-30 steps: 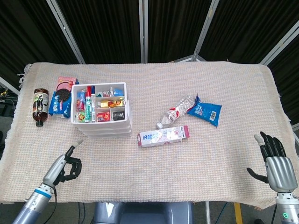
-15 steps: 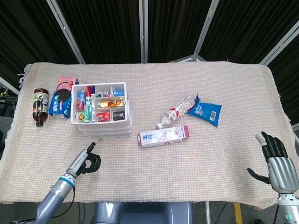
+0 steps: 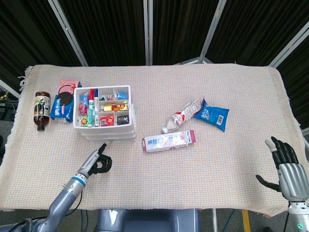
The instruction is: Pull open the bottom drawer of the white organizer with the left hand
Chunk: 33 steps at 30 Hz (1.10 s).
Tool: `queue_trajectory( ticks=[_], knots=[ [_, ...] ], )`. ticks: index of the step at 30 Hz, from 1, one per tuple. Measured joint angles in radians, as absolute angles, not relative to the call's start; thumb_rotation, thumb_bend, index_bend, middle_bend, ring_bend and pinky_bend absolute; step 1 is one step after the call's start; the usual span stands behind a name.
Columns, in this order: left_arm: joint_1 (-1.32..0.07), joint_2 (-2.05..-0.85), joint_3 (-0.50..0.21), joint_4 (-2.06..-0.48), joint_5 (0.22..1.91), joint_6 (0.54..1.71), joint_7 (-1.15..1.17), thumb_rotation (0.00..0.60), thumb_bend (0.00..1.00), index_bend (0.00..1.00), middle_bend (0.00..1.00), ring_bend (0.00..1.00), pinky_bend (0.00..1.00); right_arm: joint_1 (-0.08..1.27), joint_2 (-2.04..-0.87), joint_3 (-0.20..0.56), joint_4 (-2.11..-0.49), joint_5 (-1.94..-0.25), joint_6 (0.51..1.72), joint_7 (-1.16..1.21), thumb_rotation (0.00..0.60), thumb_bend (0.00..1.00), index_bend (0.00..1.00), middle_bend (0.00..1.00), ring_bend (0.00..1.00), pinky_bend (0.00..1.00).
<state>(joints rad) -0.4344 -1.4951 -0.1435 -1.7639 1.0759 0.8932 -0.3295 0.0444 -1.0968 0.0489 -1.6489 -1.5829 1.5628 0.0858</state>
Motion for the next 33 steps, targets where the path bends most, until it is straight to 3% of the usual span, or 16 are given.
queue_trajectory(
  ticks=[18,33],
  knots=[
    [-0.474,-1.548,-0.174,-1.708,1.011,0.876,-0.286,0.6,0.65,0.0,0.76,0.78,0.61,0.045,-1.1,0.043,-1.649,-1.593,1.558,0.087,0.6,0.06,0.0,0.0,0.0,0.0],
    [-0.488,-1.553,-0.199,-1.682,1.03,0.813,-0.378,0.6,0.65,0.0,0.76,0.78,0.61,0.048,-1.107,0.041,-1.645,-1.591,1.549,0.076,0.6,0.06,0.0,0.0,0.0,0.0]
  ],
)
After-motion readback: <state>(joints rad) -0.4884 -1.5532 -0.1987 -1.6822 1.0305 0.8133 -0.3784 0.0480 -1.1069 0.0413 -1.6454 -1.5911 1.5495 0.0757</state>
